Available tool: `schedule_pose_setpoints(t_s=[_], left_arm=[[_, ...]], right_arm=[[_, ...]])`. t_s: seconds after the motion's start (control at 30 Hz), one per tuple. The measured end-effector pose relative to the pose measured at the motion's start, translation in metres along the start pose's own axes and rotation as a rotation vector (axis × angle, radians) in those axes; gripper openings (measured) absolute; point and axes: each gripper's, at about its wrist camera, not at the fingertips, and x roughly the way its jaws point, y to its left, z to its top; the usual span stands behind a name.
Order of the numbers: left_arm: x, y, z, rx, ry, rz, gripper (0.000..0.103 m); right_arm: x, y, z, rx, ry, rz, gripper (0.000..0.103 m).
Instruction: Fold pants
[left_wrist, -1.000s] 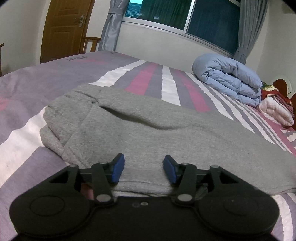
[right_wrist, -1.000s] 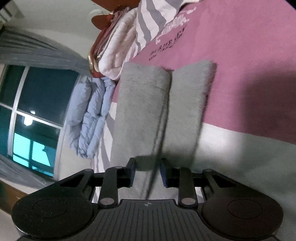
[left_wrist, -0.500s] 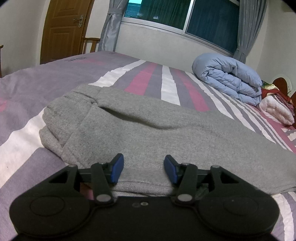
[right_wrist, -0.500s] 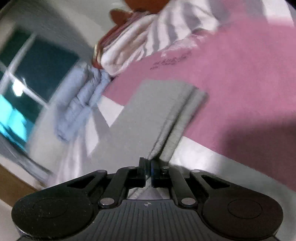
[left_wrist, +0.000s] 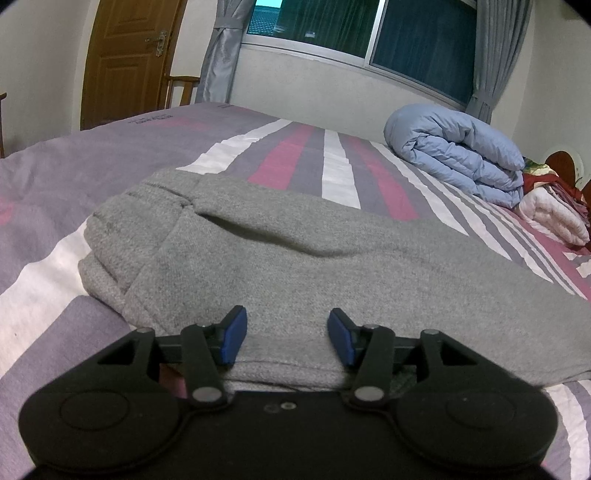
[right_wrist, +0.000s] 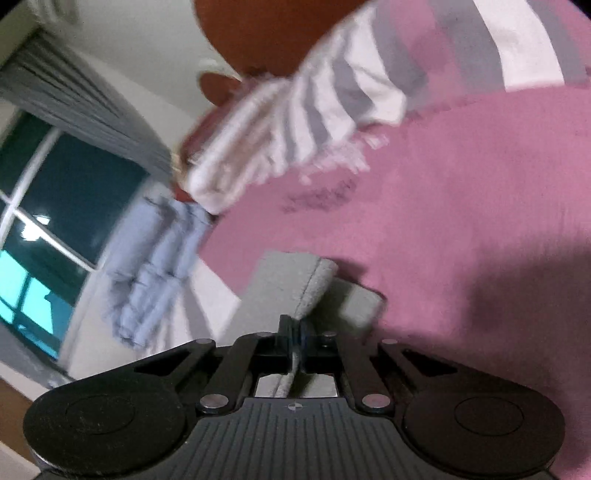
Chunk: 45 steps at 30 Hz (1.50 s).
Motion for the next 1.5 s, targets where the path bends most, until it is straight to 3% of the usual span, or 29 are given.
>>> schedule_pose_setpoints(t_s=[0.1, 0.2, 0.27, 0.33, 0.37, 0.57, 0.6, 0.63, 0.77, 0.83, 0.87, 0.9, 0.93, 0.97, 1.03, 1.1, 1.2, 1.27, 1.33, 1.5], left_arm=[[0.0, 0.0, 0.0, 0.001, 0.0, 0.0, 0.041], [0.0, 0.0, 0.0, 0.0, 0.0, -0.001, 0.041], [0.0, 0.0, 0.0, 0.0, 0.0, -0.002, 0.041], [0.0, 0.0, 0.0, -0.001, 0.0, -0.001, 0.041], [0.0, 0.0, 0.0, 0.0, 0.0, 0.001, 0.041], [0.0, 0.0, 0.0, 0.003, 0.0, 0.004, 0.041], [0.0, 0.0, 0.0, 0.003, 0.0, 0.005, 0.041], [-0.001, -0.001, 0.0, 0.004, 0.0, 0.006, 0.041], [-0.001, 0.0, 0.0, 0.009, 0.001, 0.005, 0.041], [-0.001, 0.0, 0.0, 0.01, 0.001, 0.005, 0.042], [-0.001, 0.0, 0.0, 0.011, 0.001, 0.006, 0.042], [-0.001, -0.001, 0.001, 0.011, 0.001, 0.006, 0.042], [-0.001, -0.001, 0.001, 0.012, 0.001, 0.007, 0.042], [-0.001, -0.001, 0.001, 0.014, 0.001, 0.006, 0.042], [-0.002, -0.001, 0.001, 0.022, -0.004, 0.003, 0.043], [-0.009, -0.003, 0.001, 0.042, -0.021, 0.007, 0.045], [-0.026, -0.003, 0.002, 0.026, -0.082, 0.012, 0.048], [-0.042, 0.003, 0.003, -0.005, -0.135, 0.026, 0.048], [-0.054, 0.013, 0.005, -0.055, -0.17, 0.047, 0.047], [-0.055, 0.052, 0.011, -0.214, -0.161, 0.093, 0.045]], right_arm=[[0.008, -0.013, -0.009, 0.003, 0.043, -0.065, 0.003], [0.007, -0.024, -0.009, 0.097, 0.062, -0.037, 0.003], [-0.007, -0.019, -0.007, 0.092, 0.022, -0.031, 0.014], [-0.02, -0.017, -0.008, 0.088, 0.002, -0.038, 0.047], [-0.023, -0.017, -0.01, 0.092, 0.0, -0.024, 0.05], [0.007, -0.003, -0.008, -0.032, 0.072, -0.087, 0.049], [0.013, 0.002, -0.006, -0.051, 0.091, -0.1, 0.033], [0.018, 0.006, -0.004, -0.075, 0.107, -0.12, 0.011], [0.002, 0.026, 0.002, -0.165, 0.016, -0.032, 0.011], [0.007, 0.025, 0.0, -0.186, 0.01, -0.066, 0.011], [0.018, 0.018, -0.004, -0.173, 0.048, -0.11, 0.011], [0.03, 0.01, -0.007, -0.152, 0.102, -0.158, 0.012], [0.033, 0.001, -0.011, -0.11, 0.12, -0.141, 0.013], [0.025, 0.001, -0.01, -0.094, 0.11, -0.132, 0.013], [-0.005, 0.011, -0.014, -0.123, 0.043, -0.123, 0.027], [-0.037, 0.022, -0.026, -0.152, -0.019, -0.06, 0.029], [-0.064, 0.04, -0.051, -0.205, -0.019, 0.015, 0.033], [-0.073, 0.058, -0.07, -0.276, -0.023, 0.052, 0.04], [-0.075, 0.075, -0.088, -0.325, -0.03, 0.061, 0.057], [-0.066, 0.095, -0.114, -0.41, -0.007, 0.087, 0.058]])
